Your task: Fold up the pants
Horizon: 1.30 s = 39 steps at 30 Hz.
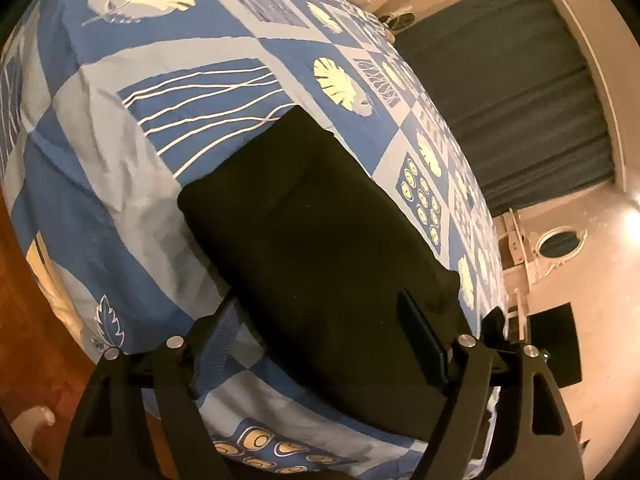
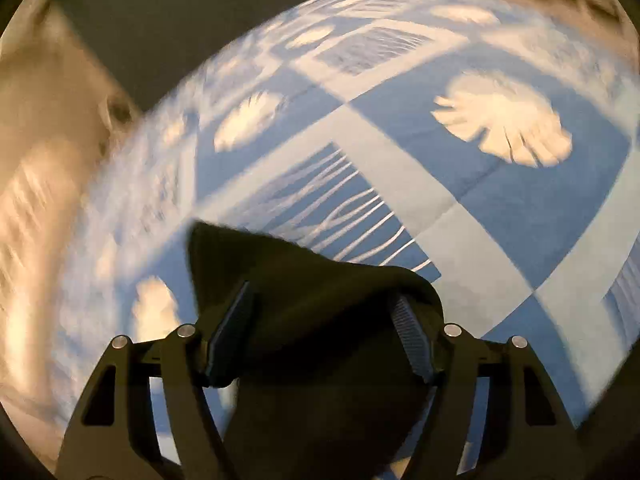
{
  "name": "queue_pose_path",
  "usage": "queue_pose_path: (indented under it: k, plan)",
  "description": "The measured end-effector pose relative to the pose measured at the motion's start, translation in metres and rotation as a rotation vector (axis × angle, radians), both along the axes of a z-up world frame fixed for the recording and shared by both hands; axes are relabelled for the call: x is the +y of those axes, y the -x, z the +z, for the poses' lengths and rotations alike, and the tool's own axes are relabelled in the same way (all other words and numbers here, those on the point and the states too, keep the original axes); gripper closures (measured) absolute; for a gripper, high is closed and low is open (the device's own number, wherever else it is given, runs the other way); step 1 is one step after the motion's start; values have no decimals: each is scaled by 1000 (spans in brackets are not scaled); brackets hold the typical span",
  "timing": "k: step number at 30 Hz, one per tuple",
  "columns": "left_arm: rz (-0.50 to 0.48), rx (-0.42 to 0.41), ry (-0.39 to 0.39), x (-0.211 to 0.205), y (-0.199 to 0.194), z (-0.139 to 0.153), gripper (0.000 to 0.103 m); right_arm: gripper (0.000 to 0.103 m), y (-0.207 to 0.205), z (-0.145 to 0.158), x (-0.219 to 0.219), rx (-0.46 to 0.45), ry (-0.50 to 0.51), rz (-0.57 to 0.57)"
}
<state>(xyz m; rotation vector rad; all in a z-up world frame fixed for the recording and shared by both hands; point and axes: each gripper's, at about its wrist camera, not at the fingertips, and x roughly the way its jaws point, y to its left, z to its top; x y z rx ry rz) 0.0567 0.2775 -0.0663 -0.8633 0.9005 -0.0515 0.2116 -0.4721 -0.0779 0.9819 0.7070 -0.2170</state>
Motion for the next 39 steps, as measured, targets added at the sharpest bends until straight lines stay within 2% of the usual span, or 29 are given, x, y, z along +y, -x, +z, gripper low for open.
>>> queue_pose_path:
  k: [1, 3, 4, 5, 8, 9, 11, 13, 16, 19, 20, 21, 23, 24, 27, 29, 31, 32, 33, 34, 35, 37, 39]
  plan:
    - [-2, 0, -7, -1, 0, 0, 26, 17, 12, -14, -14, -77, -174, -68]
    - [-4, 1, -8, -2, 1, 1, 26, 16, 31, -36, -36, -168, -411, -172]
    - [-4, -1, -6, -2, 1, 1, 26, 16, 39, -41, -45, -190, -450, -198]
    - [-5, -1, -5, -2, 1, 1, 26, 16, 44, -40, -52, -188, -441, -215]
    - [-7, 5, -8, -3, 0, -1, 26, 16, 73, -28, -79, -211, -346, -309]
    - [-5, 8, -8, -3, 0, -2, 26, 16, 82, -23, -87, -177, -292, -353]
    - [0, 11, -16, -5, -3, -3, 26, 16, 84, -12, -92, -116, -204, -343]
    - [2, 10, -36, -8, -4, -1, 26, 16, 67, 4, -83, -67, -107, -238]
    - [3, -6, -94, -16, -4, 8, 25, 16, 13, 27, -43, 68, 109, 12]
    - [-12, -46, -177, -30, -5, 19, 18, 16, -40, 41, 9, 143, 353, 156]
    - [-21, -60, -214, -37, -6, 22, 17, 16, -64, 39, 25, 188, 429, 194]
    - [-28, -64, -241, -41, -8, 22, 17, 16, -79, 36, 34, 211, 464, 214]
    - [-41, -30, -303, -49, -15, 15, 16, 21, -108, 23, 54, 289, 543, 251]
    - [-40, -11, -310, -49, -18, 10, 16, 26, -115, 16, 61, 325, 579, 267]
    - [-34, 79, -285, -45, -23, -14, 13, 27, -146, -5, 73, 435, 714, 285]
    - [-31, 25, -269, -42, -18, -17, 10, 27, -156, -15, 80, 488, 785, 297]
    - [-60, 22, -305, -47, -18, -17, 8, 28, -157, -16, 80, 495, 804, 303]
    - [-78, 18, -323, -51, -18, -18, 6, 31, -159, -16, 78, 493, 788, 309]
    - [-86, 19, -345, -54, -19, -18, 6, 45, -157, -15, 74, 492, 765, 316]
    - [-93, 24, -386, -59, -19, -19, 6, 55, -156, -13, 71, 495, 758, 315]
    - [-97, 29, -417, -63, -20, -19, 6, 60, -152, -10, 66, 492, 742, 324]
    - [-83, 39, -448, -67, -20, -19, 6, 85, -142, -3, 61, 473, 714, 335]
    - [-77, 54, -457, -68, -21, -18, 6, 94, -122, 14, 57, 410, 677, 333]
